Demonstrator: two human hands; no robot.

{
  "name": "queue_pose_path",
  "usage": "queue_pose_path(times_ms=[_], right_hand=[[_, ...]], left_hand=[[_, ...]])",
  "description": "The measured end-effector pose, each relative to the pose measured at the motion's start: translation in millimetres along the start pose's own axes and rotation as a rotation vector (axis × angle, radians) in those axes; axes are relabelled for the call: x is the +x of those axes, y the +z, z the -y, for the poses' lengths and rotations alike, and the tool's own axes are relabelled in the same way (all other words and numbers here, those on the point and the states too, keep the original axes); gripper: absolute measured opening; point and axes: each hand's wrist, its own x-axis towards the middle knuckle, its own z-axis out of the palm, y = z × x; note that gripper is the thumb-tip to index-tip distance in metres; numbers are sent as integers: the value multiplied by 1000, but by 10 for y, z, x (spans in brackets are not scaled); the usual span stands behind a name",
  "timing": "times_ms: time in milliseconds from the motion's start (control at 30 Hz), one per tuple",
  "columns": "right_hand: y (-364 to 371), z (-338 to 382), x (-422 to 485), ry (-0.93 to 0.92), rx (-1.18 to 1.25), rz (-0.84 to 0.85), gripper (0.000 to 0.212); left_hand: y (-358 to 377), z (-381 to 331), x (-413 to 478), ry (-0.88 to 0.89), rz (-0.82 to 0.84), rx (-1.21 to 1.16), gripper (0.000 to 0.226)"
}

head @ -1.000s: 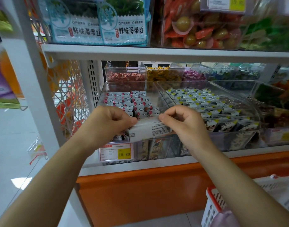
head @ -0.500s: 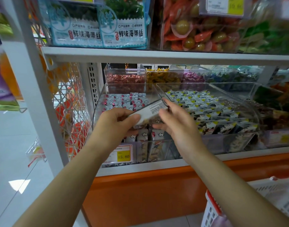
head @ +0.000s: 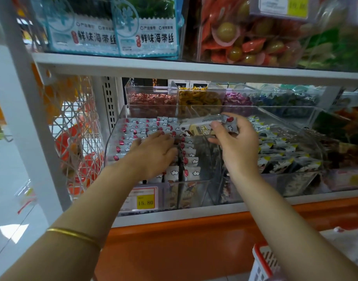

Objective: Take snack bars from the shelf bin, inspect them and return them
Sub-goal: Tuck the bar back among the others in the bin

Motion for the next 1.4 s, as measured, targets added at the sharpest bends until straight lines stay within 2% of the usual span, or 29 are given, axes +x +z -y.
queue_pose_path(times_ms=[133, 233, 333, 400, 533, 633, 767, 833, 900, 1000, 1067, 1167, 1333, 1400], right_hand=[[40, -14, 40, -22, -60, 17, 22], [67, -7, 101, -41, -200, 85, 25], [156, 62, 185, -178, -318, 194, 16], [257, 106, 252, -277, -465, 302, 18], [488, 78, 311, -361, -698, 561, 27], [653, -1, 303, -346, -958, 713, 36], [725, -39, 295, -303, -1142, 922, 24], [733, -40, 298, -291, -1218, 1013, 30], [735, -20, 329, -234, -1133, 999, 35], [741, 18, 421, -175, -917, 870, 34], [756, 7, 486, -199, -873, 792, 34], [826, -53, 560, -245, -921, 768, 28], [957, -188, 599, -407, -1204, 819, 7], [986, -198, 586, -421, -1202, 815, 10]], left_hand=[[64, 16, 94, 38, 141, 225, 50], [76, 34, 28, 21, 71, 130, 50], [50, 19, -83, 32, 20, 129, 47], [31, 14, -149, 28, 24, 117, 43], [28, -1, -259, 28, 7, 124, 40], [14, -11, -302, 51, -19, 101, 41], [-93, 76, -334, 28, -101, -26, 42], [-129, 137, -349, 5, -124, -42, 42], [-141, 179, -363, -16, -118, -56, 41], [-143, 195, -369, -34, -97, -56, 41], [-154, 193, -366, -33, -98, -52, 40], [-183, 188, -374, -32, -114, -61, 38], [-219, 196, -393, -40, -100, -51, 35], [-238, 195, -396, -49, -90, -60, 33]])
